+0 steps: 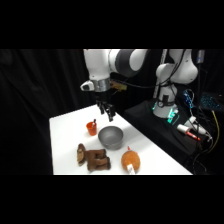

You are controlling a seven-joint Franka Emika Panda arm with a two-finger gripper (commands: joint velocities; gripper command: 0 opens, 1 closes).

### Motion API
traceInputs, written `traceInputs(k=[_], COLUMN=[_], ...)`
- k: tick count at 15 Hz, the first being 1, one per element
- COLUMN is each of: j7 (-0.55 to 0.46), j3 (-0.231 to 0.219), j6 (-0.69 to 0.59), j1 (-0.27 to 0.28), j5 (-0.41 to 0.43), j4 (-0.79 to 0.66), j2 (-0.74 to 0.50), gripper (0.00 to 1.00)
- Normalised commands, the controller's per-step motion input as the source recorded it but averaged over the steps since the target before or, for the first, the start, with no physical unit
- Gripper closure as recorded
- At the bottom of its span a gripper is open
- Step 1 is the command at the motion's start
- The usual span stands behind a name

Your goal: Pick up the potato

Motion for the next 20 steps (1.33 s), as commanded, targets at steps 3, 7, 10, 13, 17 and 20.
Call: traceInputs(k=[3,7,10,13,17,20], j7=[0.03,-0.01,0.0,0.0,0.01,-0.02], j3=[0.025,0.098,0.147,0.143,0.105,0.074], j6=[0.06,0.14,0.19,0.22,0.31,0.32], j1=[-0.022,0.059,0.137,0.142,0.115,0.055], j5=[-0.04,-0.048,-0.073,-0.058,-0.09,-0.01], j4=[-0.01,-0.07,-0.11,-0.1,-0.06,-0.05], j2=[-0.01,-0.02,-0.02,-0.01,0.06,0.12], gripper=[0.0,0.0,0.0,0.0,0.0,0.0])
